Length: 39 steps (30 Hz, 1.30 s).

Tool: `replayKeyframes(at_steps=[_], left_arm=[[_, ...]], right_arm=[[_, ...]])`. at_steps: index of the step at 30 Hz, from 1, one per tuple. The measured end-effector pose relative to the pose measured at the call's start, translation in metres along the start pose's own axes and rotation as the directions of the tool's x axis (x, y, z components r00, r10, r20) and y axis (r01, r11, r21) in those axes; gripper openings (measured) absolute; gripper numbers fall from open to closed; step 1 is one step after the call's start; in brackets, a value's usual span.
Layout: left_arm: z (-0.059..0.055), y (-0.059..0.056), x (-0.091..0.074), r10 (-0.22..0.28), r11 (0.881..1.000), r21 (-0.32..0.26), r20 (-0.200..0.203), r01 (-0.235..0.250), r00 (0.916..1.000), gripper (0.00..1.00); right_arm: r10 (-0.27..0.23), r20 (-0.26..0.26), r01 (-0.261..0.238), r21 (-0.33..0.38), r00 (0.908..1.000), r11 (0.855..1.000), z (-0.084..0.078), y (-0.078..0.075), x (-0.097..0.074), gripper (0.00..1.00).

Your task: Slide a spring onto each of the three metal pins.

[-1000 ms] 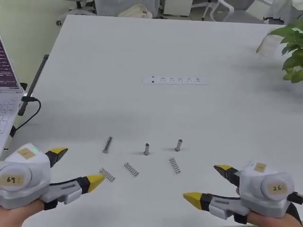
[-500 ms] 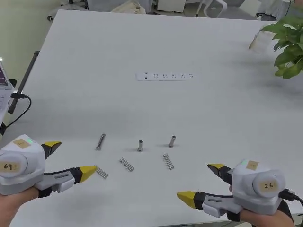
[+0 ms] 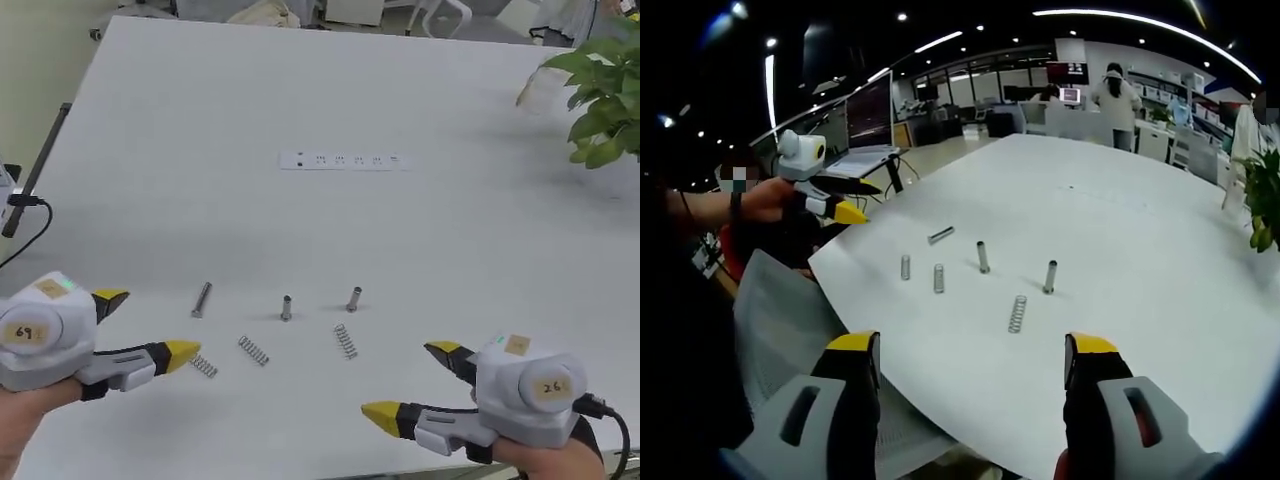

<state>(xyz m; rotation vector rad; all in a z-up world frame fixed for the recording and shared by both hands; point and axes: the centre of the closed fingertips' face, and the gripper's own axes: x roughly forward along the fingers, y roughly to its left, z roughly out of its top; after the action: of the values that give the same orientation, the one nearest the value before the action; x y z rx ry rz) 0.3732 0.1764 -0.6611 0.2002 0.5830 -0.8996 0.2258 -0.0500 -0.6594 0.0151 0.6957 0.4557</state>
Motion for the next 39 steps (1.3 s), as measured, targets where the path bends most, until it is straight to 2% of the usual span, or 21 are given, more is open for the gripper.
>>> replayKeyframes(at_steps=[6,12,21,32,39], left_arm=[[0.002,0.005,0.011,-0.012,1.0,0.016,-0.018,0.012,0.9998,0.68],[0.005,0.01,0.026,-0.014,1.0,0.0,-0.02,0.014,0.9997,0.66],[-0.001,0.012,0.048,-0.038,0.999,0.004,-0.05,0.039,0.998,0.65],[-0.011,0.019,0.073,-0.049,0.999,-0.022,-0.081,0.047,0.9955,0.64],[-0.017,0.017,0.088,-0.062,0.998,-0.025,-0.105,0.059,0.9926,0.62]], right_arm=[[-0.001,-0.007,0.001,0.005,1.0,1.0,-0.003,-0.003,-0.001,0.74],[-0.003,-0.013,0.003,0.009,0.9999,1.0,-0.005,-0.004,-0.001,0.74],[0.003,-0.023,-0.003,0.01,0.9997,1.0,-0.005,-0.006,0.002,0.73],[0.019,-0.049,-0.02,-0.007,0.9986,1.0,-0.005,-0.005,0.01,0.73],[0.028,-0.062,-0.029,-0.018,0.9977,0.999,-0.006,-0.004,0.012,0.73]])
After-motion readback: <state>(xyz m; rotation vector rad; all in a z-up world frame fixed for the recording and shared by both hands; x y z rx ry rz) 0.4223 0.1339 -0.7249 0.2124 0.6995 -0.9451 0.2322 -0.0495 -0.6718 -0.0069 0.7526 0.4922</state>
